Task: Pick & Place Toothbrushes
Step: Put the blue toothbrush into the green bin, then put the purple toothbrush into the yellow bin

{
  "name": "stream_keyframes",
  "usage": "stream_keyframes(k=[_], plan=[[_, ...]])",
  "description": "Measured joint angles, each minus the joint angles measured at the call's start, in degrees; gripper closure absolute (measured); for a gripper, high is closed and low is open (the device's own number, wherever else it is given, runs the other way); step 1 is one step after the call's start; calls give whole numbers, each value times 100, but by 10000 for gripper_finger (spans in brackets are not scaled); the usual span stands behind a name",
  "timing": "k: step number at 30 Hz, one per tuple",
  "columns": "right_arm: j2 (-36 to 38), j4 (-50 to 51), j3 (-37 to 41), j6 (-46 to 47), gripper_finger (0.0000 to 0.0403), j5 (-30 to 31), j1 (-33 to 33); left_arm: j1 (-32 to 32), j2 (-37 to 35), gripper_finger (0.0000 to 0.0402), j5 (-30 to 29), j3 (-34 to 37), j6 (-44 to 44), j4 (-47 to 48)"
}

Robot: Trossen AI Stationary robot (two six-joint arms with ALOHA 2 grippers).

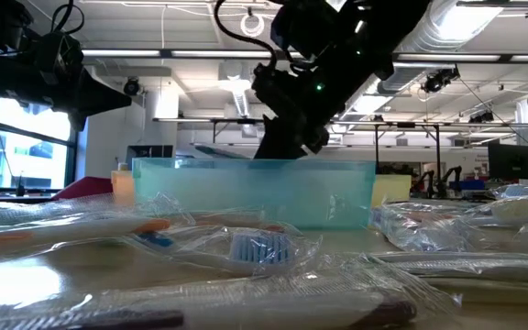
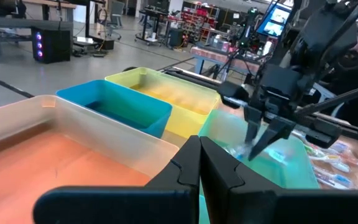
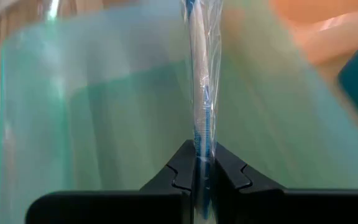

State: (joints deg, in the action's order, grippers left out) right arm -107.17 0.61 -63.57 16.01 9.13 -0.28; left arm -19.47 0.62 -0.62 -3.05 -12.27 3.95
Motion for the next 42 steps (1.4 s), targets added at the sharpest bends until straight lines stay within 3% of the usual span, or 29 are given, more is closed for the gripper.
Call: stream_keyframes(k=[13,25,36,42], plan=[[-350,65,-11,385,388,-795,229,0,0,402,0,0,0,4],[-357,432,-11,388,386,-1086,454,0,0,402,0,0,0,4],[-355,319,-11,172,299,-928,451,1,0,402,0,0,0,4],[-355,-43,-11,153,289,-1129,462,1,0,402,0,0,0,4]])
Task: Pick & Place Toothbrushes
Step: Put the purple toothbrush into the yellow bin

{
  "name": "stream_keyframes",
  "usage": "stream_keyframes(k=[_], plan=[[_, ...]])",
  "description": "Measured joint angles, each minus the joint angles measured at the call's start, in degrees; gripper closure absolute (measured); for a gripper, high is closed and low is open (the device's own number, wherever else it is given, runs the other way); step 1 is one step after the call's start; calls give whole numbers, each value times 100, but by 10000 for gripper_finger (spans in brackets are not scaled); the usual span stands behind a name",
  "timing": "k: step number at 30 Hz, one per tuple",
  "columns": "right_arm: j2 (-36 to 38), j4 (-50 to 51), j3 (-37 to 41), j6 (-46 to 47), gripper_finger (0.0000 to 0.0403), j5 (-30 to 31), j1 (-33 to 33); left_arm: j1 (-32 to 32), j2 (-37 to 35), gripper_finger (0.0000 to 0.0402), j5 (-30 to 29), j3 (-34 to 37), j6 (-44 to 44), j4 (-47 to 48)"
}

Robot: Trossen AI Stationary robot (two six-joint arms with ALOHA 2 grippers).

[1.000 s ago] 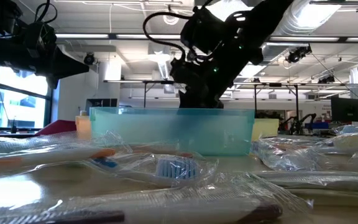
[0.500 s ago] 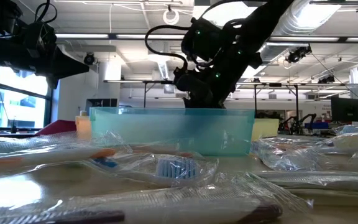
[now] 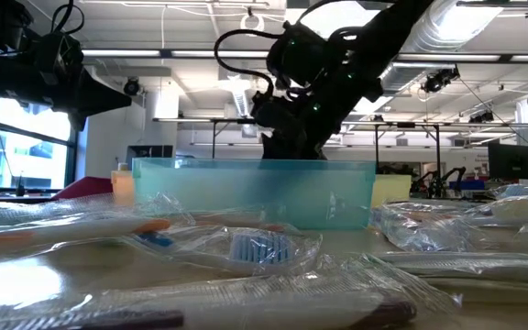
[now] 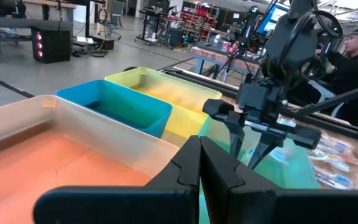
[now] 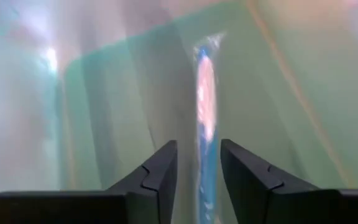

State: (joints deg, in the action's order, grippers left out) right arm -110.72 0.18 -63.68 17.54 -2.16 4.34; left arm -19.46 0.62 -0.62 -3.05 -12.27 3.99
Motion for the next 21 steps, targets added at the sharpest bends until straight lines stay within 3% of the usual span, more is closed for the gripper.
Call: stream_keyframes(k=[10,21], plan=[[572,-31,0,-316,327,-247,61,0,0,402,0,0,0,0],[1027,-118,0,-732,339,226,68,0,0,402,0,0,0,0]])
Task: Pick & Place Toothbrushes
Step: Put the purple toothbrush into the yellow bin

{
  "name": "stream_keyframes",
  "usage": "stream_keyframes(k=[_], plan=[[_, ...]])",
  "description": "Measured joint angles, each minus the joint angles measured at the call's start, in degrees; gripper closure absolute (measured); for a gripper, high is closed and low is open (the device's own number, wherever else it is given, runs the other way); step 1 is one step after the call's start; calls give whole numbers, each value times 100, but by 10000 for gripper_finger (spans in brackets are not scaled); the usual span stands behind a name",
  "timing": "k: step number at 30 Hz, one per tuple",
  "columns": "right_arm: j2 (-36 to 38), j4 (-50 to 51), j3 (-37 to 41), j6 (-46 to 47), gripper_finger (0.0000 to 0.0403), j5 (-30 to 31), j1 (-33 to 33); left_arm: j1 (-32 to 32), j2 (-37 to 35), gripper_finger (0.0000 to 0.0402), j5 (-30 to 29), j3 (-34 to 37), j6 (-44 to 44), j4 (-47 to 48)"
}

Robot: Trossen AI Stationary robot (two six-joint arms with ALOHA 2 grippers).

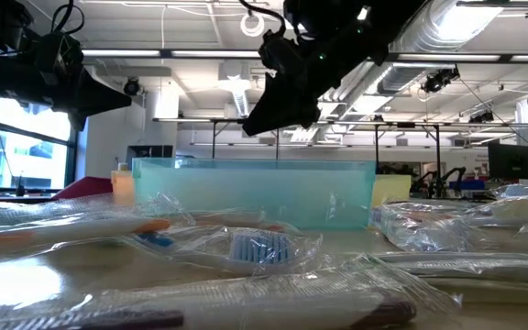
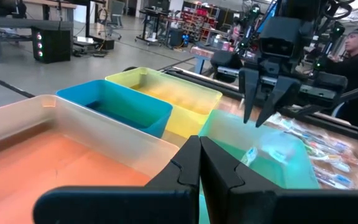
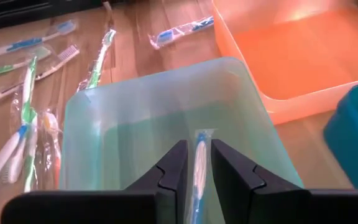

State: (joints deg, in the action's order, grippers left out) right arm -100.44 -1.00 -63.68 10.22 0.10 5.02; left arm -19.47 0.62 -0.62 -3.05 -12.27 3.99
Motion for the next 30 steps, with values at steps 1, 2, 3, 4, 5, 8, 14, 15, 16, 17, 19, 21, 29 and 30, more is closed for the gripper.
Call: stream_keyframes(k=[1,2,3,4,5,8,14,15,16,17,19,21,29,30], plan=[[0,7,0,0,340,-18,0,0,0,402,0,0,0,0],[0,18,0,0,341,-23,0,-2,0,402,0,0,0,0],[0,24,0,-12,342,-22,0,-2,0,402,0,0,0,0],[0,27,0,-67,345,-23,0,-2,0,402,0,0,0,0],[0,38,0,-148,348,-23,-11,0,0,402,0,0,0,0],[1,3,0,-389,361,-16,-72,0,0,402,0,0,0,0],[37,-11,0,-574,396,-29,-132,-2,0,402,-2,0,0,0],[37,7,0,-570,397,-24,-127,-2,0,402,0,0,0,0],[37,13,0,-568,397,-24,-126,0,0,402,0,0,0,0],[37,18,0,-566,397,-10,-122,-1,0,402,0,0,0,0],[37,42,0,-560,399,-4,-124,-1,0,402,0,0,0,0],[37,42,0,-560,400,-5,-127,0,0,402,0,0,0,-1],[37,37,0,-799,400,-3,-127,-1,0,402,0,0,0,-2],[37,37,0,-850,399,-5,-127,-1,0,402,0,0,0,-2]])
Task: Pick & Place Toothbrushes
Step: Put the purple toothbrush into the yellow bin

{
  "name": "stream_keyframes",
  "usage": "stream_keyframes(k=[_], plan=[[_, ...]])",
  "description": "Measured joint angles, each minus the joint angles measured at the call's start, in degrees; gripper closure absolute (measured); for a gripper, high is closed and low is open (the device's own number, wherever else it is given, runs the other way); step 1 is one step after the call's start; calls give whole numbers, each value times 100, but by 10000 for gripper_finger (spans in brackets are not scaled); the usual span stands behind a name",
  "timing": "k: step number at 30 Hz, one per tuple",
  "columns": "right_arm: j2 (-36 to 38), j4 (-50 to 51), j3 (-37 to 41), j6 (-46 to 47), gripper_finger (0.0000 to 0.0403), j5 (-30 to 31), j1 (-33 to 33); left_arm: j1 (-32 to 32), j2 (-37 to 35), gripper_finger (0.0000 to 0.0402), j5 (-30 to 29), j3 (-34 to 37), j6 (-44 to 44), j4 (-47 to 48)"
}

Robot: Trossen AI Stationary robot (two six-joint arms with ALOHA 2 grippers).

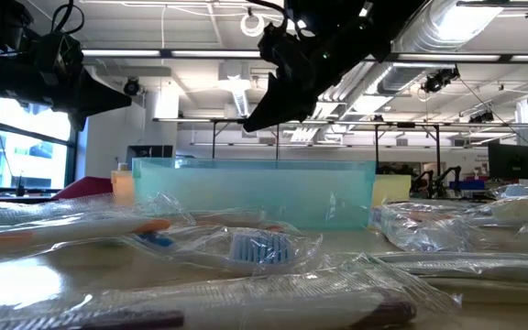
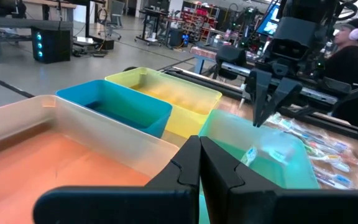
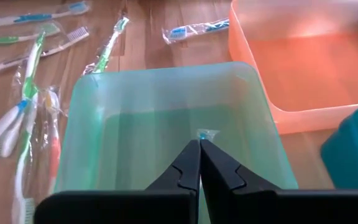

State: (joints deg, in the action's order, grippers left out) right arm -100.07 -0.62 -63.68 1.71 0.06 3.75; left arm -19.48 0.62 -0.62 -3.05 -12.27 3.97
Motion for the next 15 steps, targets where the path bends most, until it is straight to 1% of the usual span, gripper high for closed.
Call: stream_keyframes(k=[3,8,15], plan=[[0,23,0,-46,400,-20,0,-1,0,402,0,0,0,0],[14,412,0,-45,399,-166,0,0,0,402,0,0,0,-1],[79,675,0,-30,400,-153,0,1,0,402,0,0,0,-2]])
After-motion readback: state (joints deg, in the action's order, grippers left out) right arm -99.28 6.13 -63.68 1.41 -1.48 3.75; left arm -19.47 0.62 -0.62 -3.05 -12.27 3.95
